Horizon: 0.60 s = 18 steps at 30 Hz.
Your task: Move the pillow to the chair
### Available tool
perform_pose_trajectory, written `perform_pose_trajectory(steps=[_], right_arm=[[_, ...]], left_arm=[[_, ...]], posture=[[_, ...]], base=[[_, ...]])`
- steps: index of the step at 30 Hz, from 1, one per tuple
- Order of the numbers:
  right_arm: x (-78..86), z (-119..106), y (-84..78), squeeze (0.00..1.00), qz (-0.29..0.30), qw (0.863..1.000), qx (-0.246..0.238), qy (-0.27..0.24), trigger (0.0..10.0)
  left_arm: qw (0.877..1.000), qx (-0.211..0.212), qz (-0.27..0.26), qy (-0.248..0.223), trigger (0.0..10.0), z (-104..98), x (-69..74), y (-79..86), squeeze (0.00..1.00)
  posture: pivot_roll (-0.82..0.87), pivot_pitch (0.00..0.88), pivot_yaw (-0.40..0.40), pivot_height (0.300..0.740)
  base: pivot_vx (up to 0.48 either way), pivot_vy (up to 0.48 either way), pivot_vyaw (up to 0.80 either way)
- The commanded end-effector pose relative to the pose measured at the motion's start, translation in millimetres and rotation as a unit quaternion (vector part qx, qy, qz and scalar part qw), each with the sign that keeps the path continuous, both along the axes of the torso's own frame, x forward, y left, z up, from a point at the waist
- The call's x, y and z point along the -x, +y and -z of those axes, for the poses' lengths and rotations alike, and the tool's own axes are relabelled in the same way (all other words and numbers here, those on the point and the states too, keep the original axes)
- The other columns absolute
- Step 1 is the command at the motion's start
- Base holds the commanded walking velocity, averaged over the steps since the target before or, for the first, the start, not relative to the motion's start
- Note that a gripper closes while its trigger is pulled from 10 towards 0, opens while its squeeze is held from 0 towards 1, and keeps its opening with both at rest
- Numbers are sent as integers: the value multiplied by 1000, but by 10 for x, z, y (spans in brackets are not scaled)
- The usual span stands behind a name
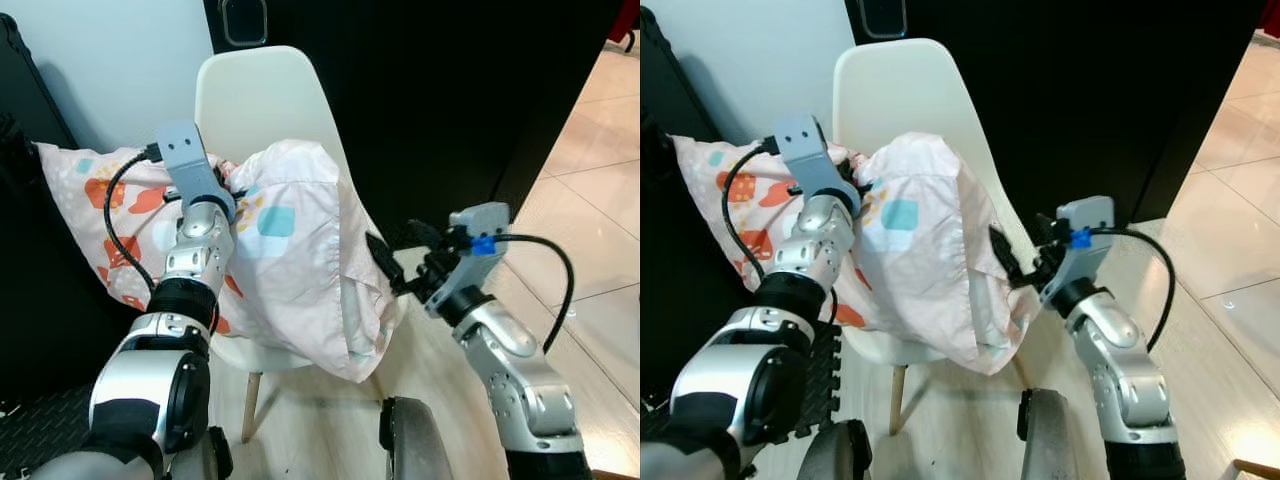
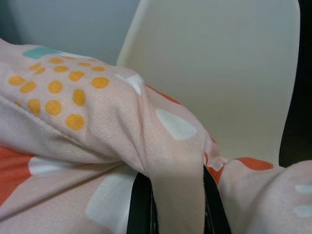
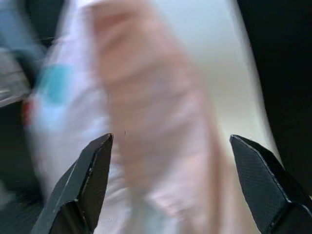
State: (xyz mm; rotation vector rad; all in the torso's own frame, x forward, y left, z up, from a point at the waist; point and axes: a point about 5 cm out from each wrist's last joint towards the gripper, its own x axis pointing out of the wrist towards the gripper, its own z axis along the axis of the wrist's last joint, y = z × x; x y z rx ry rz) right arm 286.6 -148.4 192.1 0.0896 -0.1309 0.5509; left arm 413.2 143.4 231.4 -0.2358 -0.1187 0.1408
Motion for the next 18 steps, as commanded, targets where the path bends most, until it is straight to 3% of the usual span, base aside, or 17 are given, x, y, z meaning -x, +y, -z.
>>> perform_pose_trajectory(steps=[1,8,9,11,13,18], right_arm=[[99,-24,121,0,-63,998,-7,-3,10000],[146,13,164,0,-92,995,38,-7,10000],[115,24,168,1000,-81,995,59,-11,10000],[65,41,203,1000,-67,995,79,-14,10000],[24,130,364,1000,-77,984,157,-22,10000],[-20,209,517,1000,-80,971,221,-31,10000]], left_arm=[[1000,-9,13,23,10000,127,3,-49,0],[1000,-9,21,17,10000,108,3,-82,0],[1000,-8,25,12,10000,91,1,-95,0],[999,-6,31,9,10000,76,-3,-110,0],[999,1,45,9,10000,67,-7,-140,0],[998,5,63,9,10000,75,-6,-167,0]], posture=[[-114,78,47,495],[-111,78,47,495],[-110,78,47,495],[-110,82,47,495],[-102,87,50,495],[-100,90,50,495]], base=[[0,0,0],[0,0,0],[0,0,0],[0,0,0],[0,0,0],[0,0,0]])
